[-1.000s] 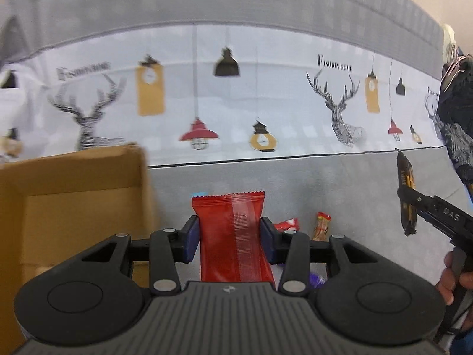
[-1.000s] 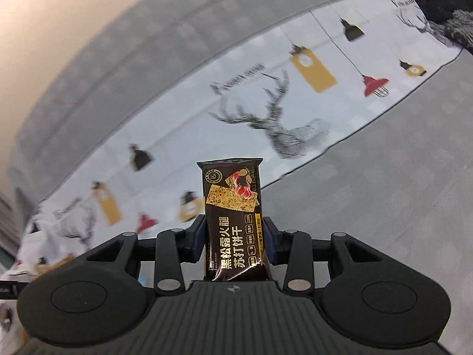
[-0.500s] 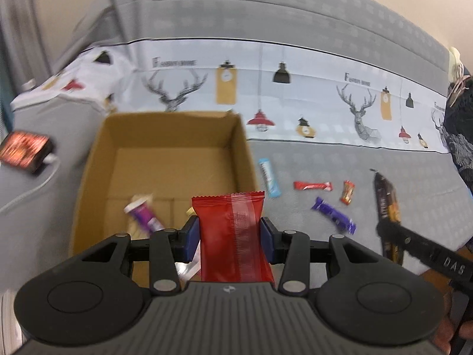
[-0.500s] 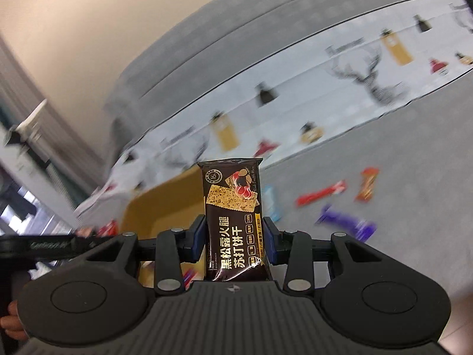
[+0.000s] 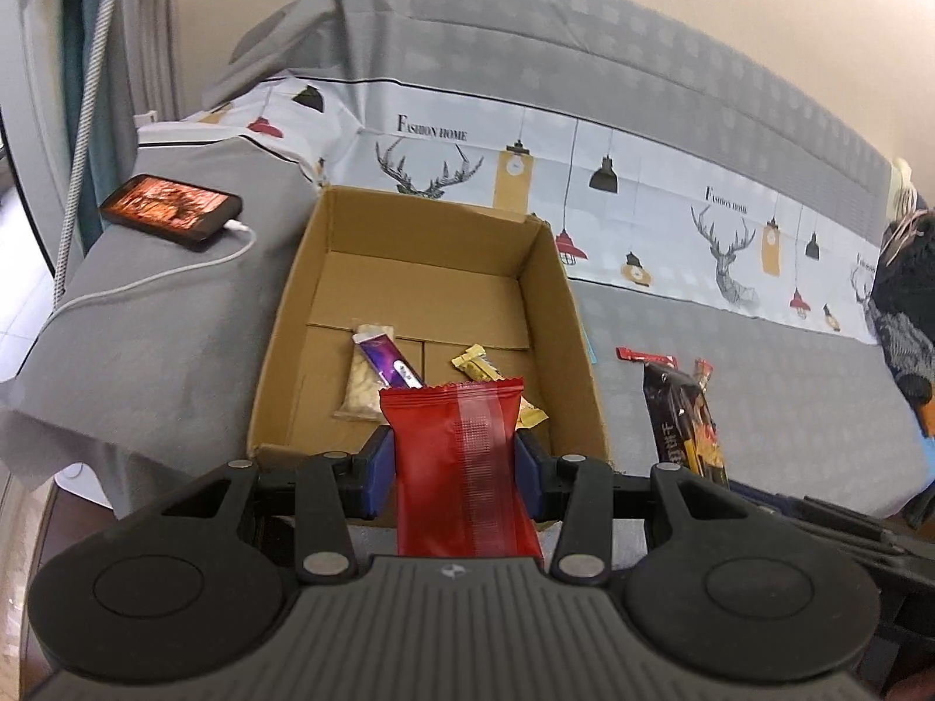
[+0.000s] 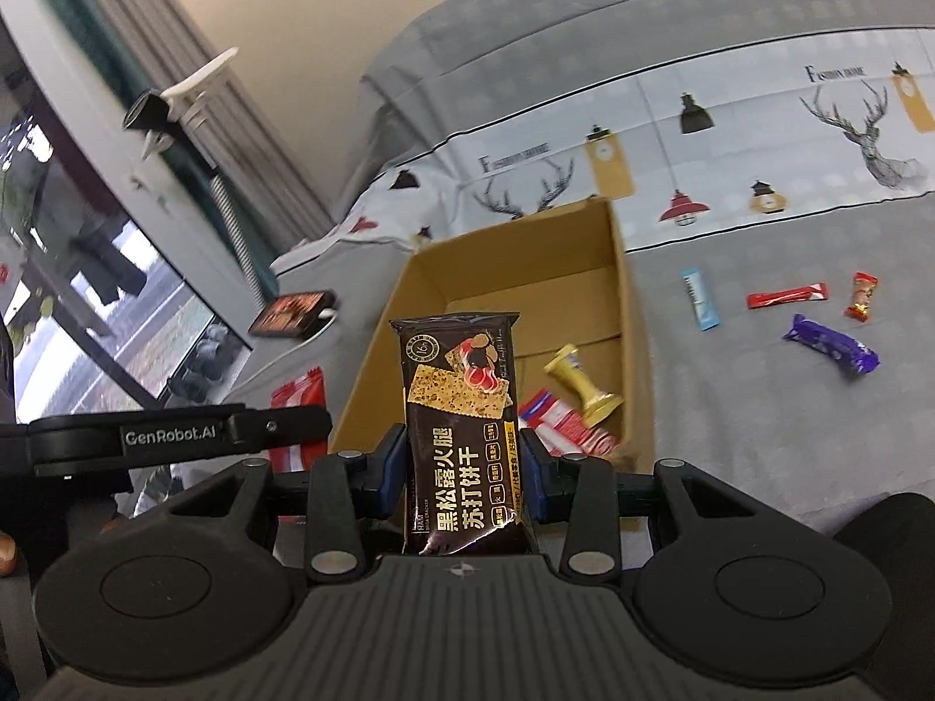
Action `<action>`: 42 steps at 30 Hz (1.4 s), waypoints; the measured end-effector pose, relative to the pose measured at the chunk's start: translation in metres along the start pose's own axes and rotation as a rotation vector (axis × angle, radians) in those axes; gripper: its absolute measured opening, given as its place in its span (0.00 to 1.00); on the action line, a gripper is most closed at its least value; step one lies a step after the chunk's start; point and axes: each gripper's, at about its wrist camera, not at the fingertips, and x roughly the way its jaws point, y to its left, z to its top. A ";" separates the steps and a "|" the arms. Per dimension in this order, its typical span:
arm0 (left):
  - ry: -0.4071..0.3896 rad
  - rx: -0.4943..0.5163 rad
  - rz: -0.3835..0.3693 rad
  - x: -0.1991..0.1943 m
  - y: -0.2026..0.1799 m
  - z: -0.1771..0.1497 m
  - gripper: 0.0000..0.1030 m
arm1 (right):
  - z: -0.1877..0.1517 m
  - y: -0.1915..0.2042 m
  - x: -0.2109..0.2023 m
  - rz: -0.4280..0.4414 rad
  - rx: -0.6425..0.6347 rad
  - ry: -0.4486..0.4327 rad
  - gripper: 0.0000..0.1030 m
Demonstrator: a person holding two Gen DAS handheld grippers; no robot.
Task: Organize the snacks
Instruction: 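Carry the red wafer pack and dark cracker pack over the box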
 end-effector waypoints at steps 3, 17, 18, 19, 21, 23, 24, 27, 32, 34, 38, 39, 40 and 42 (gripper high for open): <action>-0.016 -0.012 -0.009 -0.007 0.007 -0.004 0.46 | -0.005 0.009 -0.003 -0.012 -0.006 0.000 0.40; -0.039 -0.039 -0.025 -0.012 0.016 -0.008 0.46 | -0.006 0.016 -0.003 -0.038 -0.034 -0.001 0.40; -0.038 -0.040 -0.025 -0.011 0.016 -0.008 0.46 | -0.006 0.015 -0.003 -0.038 -0.033 0.001 0.40; -0.038 -0.039 -0.025 -0.011 0.017 -0.008 0.46 | -0.006 0.015 -0.002 -0.040 -0.032 0.003 0.40; -0.038 -0.041 -0.025 -0.011 0.017 -0.007 0.46 | -0.007 0.014 -0.002 -0.043 -0.032 0.005 0.40; -0.038 -0.043 -0.025 -0.010 0.017 -0.007 0.46 | -0.007 0.014 -0.001 -0.044 -0.030 0.007 0.40; -0.037 -0.043 -0.026 -0.009 0.017 -0.006 0.46 | -0.007 0.014 0.000 -0.045 -0.028 0.008 0.40; -0.035 -0.044 -0.026 -0.008 0.019 -0.005 0.46 | -0.007 0.014 0.002 -0.046 -0.024 0.013 0.40; -0.030 -0.049 -0.024 -0.004 0.022 -0.003 0.46 | -0.005 0.015 0.006 -0.047 -0.023 0.020 0.40; -0.029 -0.053 -0.021 -0.002 0.025 -0.001 0.46 | -0.005 0.015 0.008 -0.045 -0.016 0.025 0.40; -0.028 -0.060 -0.021 0.003 0.028 0.004 0.46 | -0.002 0.014 0.013 -0.054 -0.013 0.030 0.40; -0.028 -0.060 -0.020 0.004 0.028 0.006 0.46 | -0.001 0.013 0.014 -0.057 -0.014 0.030 0.40; -0.029 -0.061 -0.019 0.005 0.029 0.008 0.46 | 0.000 0.013 0.016 -0.060 -0.014 0.031 0.40; -0.027 -0.064 -0.014 0.009 0.031 0.011 0.46 | 0.003 0.013 0.019 -0.065 -0.015 0.033 0.40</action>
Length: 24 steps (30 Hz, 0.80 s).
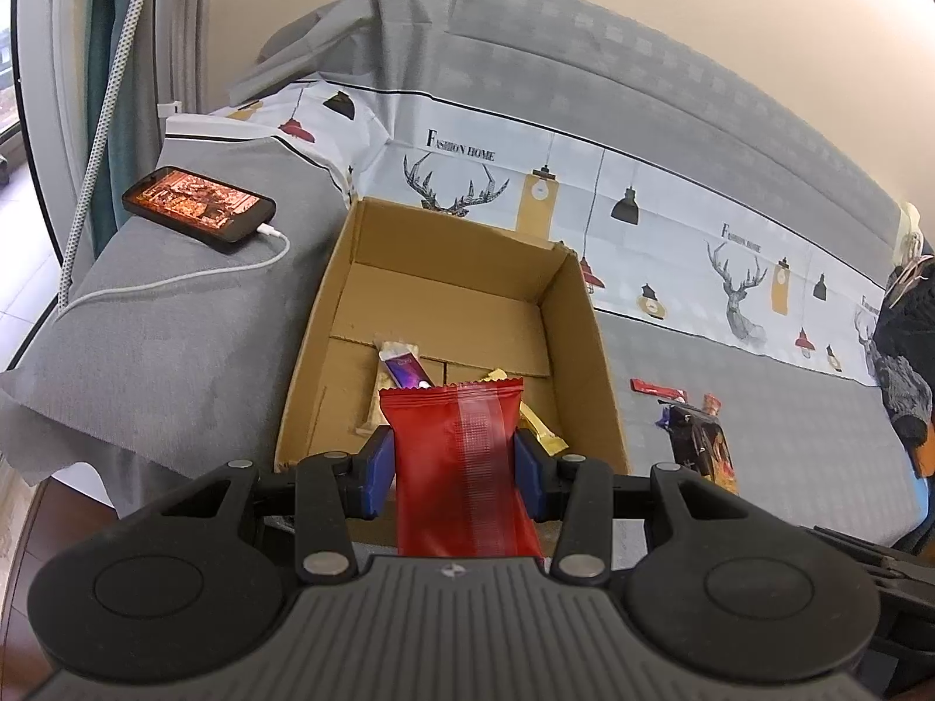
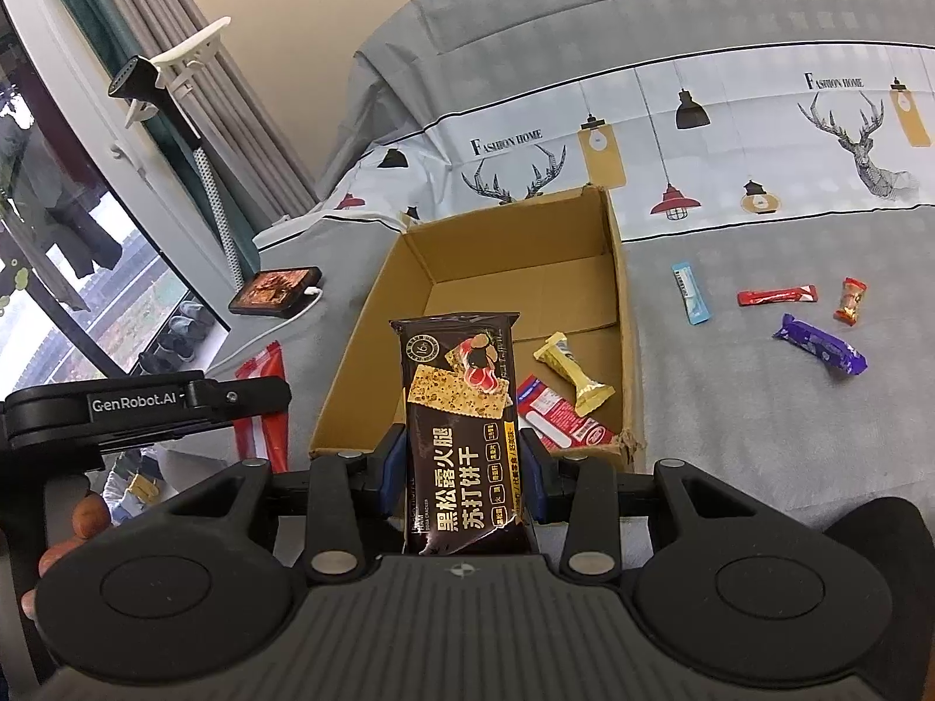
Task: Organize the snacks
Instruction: 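Carry the red wafer pack and dark cracker pack over the box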
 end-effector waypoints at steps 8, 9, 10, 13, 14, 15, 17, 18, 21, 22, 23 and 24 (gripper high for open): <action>0.011 -0.007 0.033 0.021 0.007 0.022 0.46 | 0.013 -0.003 0.022 -0.020 -0.002 0.018 0.40; 0.009 -0.007 0.035 0.024 0.007 0.025 0.46 | 0.015 -0.004 0.025 -0.021 -0.001 0.021 0.40; 0.008 -0.005 0.037 0.027 0.006 0.029 0.46 | 0.017 -0.005 0.029 -0.022 -0.001 0.024 0.40; 0.009 0.003 0.045 0.039 0.005 0.040 0.46 | 0.025 -0.008 0.042 -0.026 0.001 0.033 0.40; 0.010 0.004 0.045 0.043 0.005 0.044 0.46 | 0.028 -0.010 0.047 -0.027 0.002 0.035 0.40; 0.011 0.005 0.046 0.047 0.004 0.048 0.46 | 0.031 -0.011 0.052 -0.028 0.004 0.037 0.40; 0.008 0.009 0.049 0.056 0.003 0.056 0.46 | 0.037 -0.014 0.061 -0.030 0.007 0.040 0.40; 0.008 0.011 0.053 0.061 0.002 0.060 0.46 | 0.039 -0.016 0.066 -0.030 0.009 0.041 0.40; 0.016 0.015 0.060 0.077 0.002 0.070 0.46 | 0.047 -0.019 0.082 -0.031 0.010 0.047 0.40; 0.021 0.016 0.062 0.082 0.003 0.072 0.46 | 0.049 -0.020 0.087 -0.032 0.010 0.050 0.40; 0.026 0.016 0.064 0.088 0.003 0.074 0.46 | 0.051 -0.021 0.092 -0.032 0.010 0.054 0.40; 0.033 0.017 0.067 0.094 0.004 0.077 0.46 | 0.053 -0.022 0.097 -0.033 0.010 0.057 0.40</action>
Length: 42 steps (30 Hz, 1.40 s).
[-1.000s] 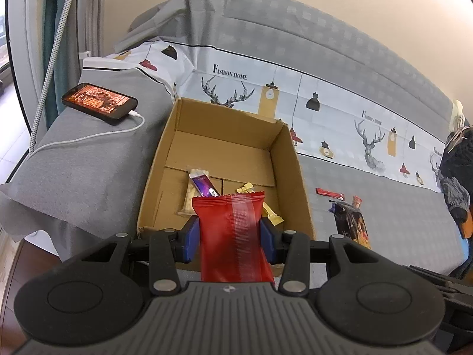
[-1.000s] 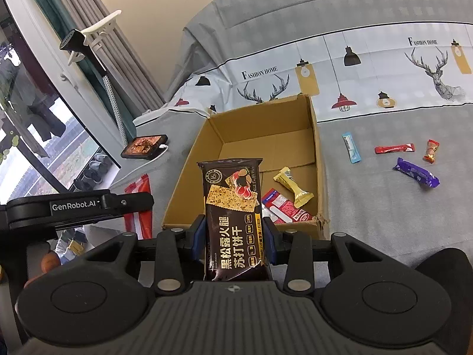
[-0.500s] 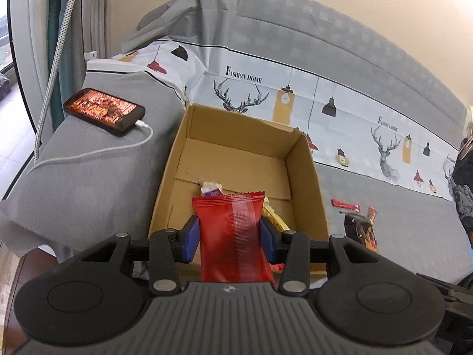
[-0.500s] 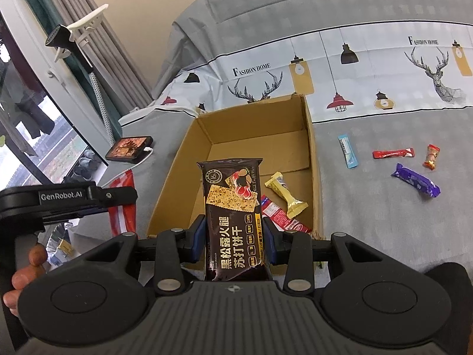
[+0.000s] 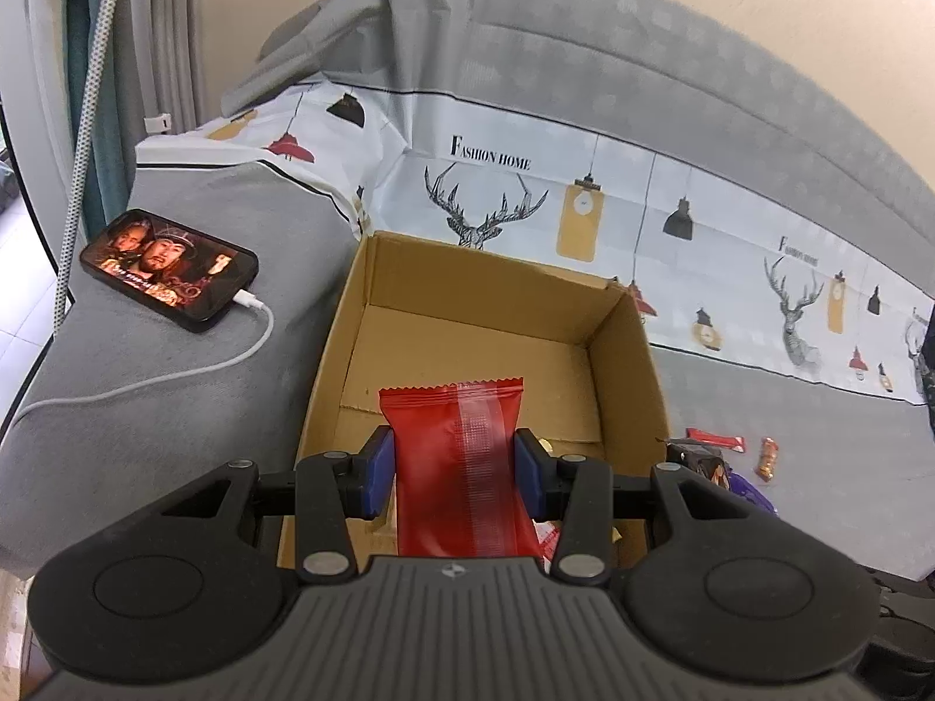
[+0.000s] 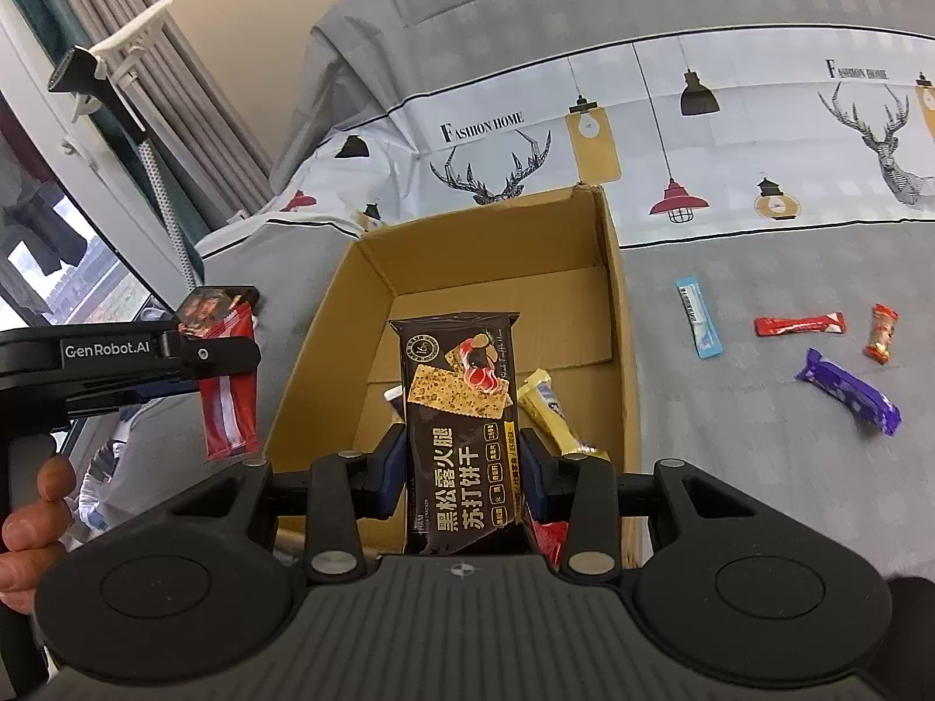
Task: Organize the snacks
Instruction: 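Carry the red wafer pack and dark cracker pack over the box, then open both tools to drop the packs into the box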
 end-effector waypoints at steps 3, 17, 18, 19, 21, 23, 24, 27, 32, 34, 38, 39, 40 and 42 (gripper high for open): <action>0.019 0.003 0.006 0.017 0.001 0.005 0.46 | 0.005 -0.002 0.015 -0.004 0.001 0.010 0.40; 0.110 0.015 0.035 0.086 0.007 0.009 0.46 | 0.013 -0.010 0.072 -0.034 0.002 0.078 0.40; 0.116 0.015 0.037 0.090 0.009 0.009 0.46 | 0.013 -0.010 0.075 -0.036 0.001 0.082 0.40; 0.123 0.015 0.039 0.094 0.009 0.009 0.46 | 0.013 -0.010 0.078 -0.038 -0.001 0.086 0.40; 0.135 0.016 0.044 0.101 0.010 0.009 0.46 | 0.013 -0.010 0.084 -0.041 -0.001 0.093 0.40; 0.149 0.018 0.046 0.109 0.012 0.008 0.46 | 0.014 -0.010 0.089 -0.043 0.000 0.100 0.40; 0.155 0.019 0.048 0.112 0.012 0.007 0.46 | 0.014 -0.011 0.091 -0.044 0.002 0.102 0.40; 0.173 0.025 0.054 0.121 0.012 0.006 0.46 | 0.016 -0.011 0.099 -0.044 0.005 0.111 0.40; 0.187 0.027 0.049 0.129 0.014 0.005 0.61 | 0.019 -0.012 0.106 -0.049 0.016 0.118 0.43; 0.176 0.016 0.050 0.126 0.016 0.005 0.98 | 0.023 -0.013 0.106 -0.060 0.033 0.120 0.62; 0.132 0.036 0.098 0.110 0.015 -0.001 1.00 | 0.027 -0.014 0.093 -0.073 0.064 0.102 0.86; 0.148 0.043 0.119 0.107 0.014 -0.004 1.00 | 0.026 -0.012 0.088 -0.072 0.056 0.104 0.87; 0.160 0.042 0.130 0.104 0.015 -0.008 1.00 | 0.024 -0.010 0.082 -0.073 0.050 0.101 0.88; 0.179 0.040 0.133 0.094 0.014 -0.019 1.00 | 0.019 -0.006 0.069 -0.070 0.028 0.093 0.90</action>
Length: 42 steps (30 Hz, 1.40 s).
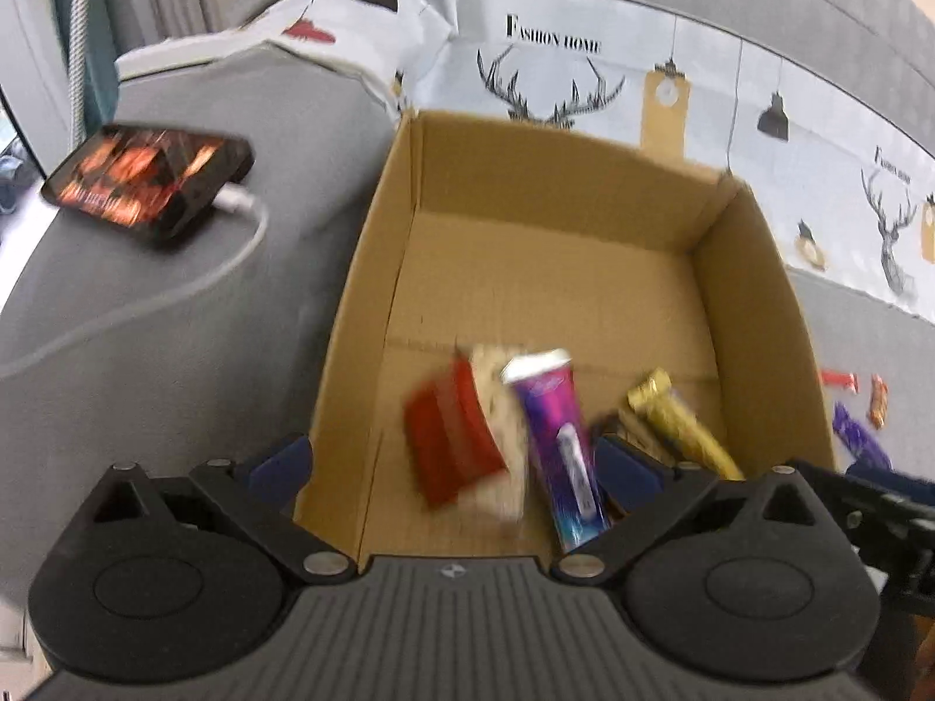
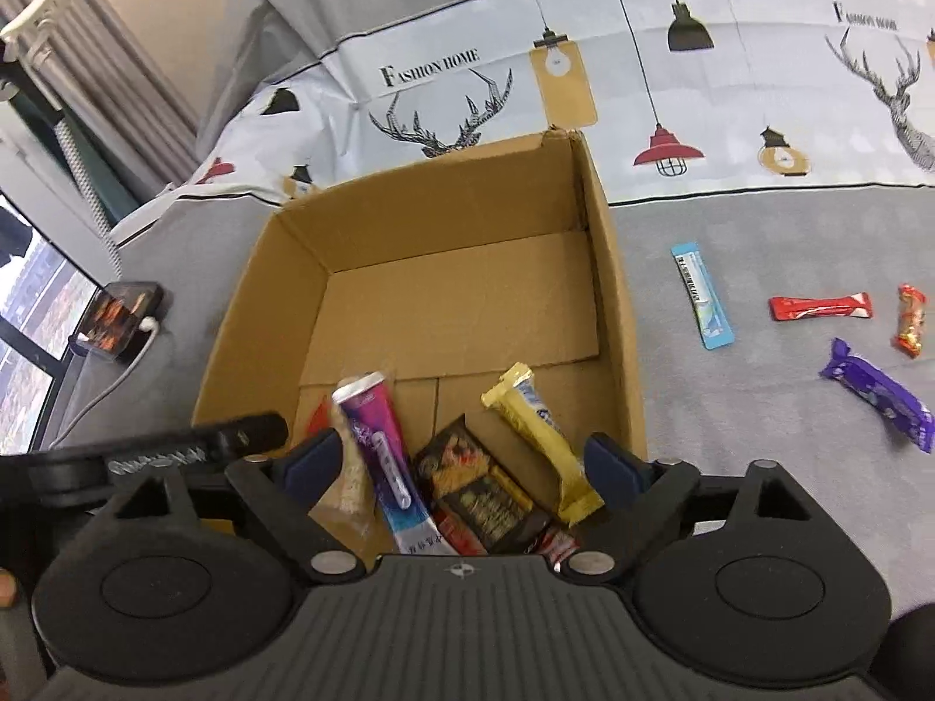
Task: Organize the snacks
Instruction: 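Open both tools to drop the packs into the box, then withdraw both tools and move toward the remaining snacks on the bed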
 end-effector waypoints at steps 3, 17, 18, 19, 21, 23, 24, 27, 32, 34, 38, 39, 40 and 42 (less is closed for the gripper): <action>0.022 0.000 0.006 -0.013 -0.001 -0.019 1.00 | -0.017 0.009 -0.020 -0.023 -0.060 -0.022 0.97; -0.030 0.019 0.059 -0.092 -0.008 -0.091 1.00 | -0.088 0.038 -0.099 -0.079 -0.204 -0.160 0.99; -0.035 0.021 0.060 -0.096 -0.008 -0.095 1.00 | -0.092 0.038 -0.104 -0.077 -0.208 -0.170 0.99; -0.041 0.025 0.061 -0.101 -0.009 -0.099 1.00 | -0.095 0.038 -0.109 -0.076 -0.211 -0.181 0.99; -0.057 0.028 0.066 -0.110 -0.010 -0.107 1.00 | -0.100 0.039 -0.120 -0.071 -0.217 -0.205 0.99; -0.076 0.029 0.070 -0.118 -0.011 -0.113 1.00 | -0.105 0.041 -0.129 -0.072 -0.231 -0.232 0.99; -0.083 0.028 0.071 -0.122 -0.012 -0.115 1.00 | -0.107 0.041 -0.133 -0.074 -0.240 -0.243 0.99; -0.094 0.031 0.069 -0.130 -0.016 -0.121 1.00 | -0.115 0.043 -0.145 -0.072 -0.273 -0.276 0.99; -0.108 0.040 0.071 -0.140 -0.022 -0.131 1.00 | -0.126 0.044 -0.160 -0.067 -0.314 -0.312 0.99; -0.114 0.044 0.072 -0.143 -0.024 -0.133 1.00 | -0.128 0.043 -0.164 -0.064 -0.314 -0.320 0.99; -0.127 0.050 0.076 -0.150 -0.027 -0.135 1.00 | -0.131 0.042 -0.170 -0.058 -0.312 -0.335 0.99; -0.129 0.052 0.077 -0.151 -0.028 -0.136 1.00 | -0.132 0.042 -0.171 -0.056 -0.311 -0.337 0.99; -0.131 0.053 0.078 -0.151 -0.028 -0.136 1.00 | -0.132 0.041 -0.171 -0.056 -0.309 -0.339 0.99; -0.133 0.054 0.079 -0.153 -0.028 -0.137 1.00 | -0.133 0.040 -0.173 -0.053 -0.308 -0.343 0.99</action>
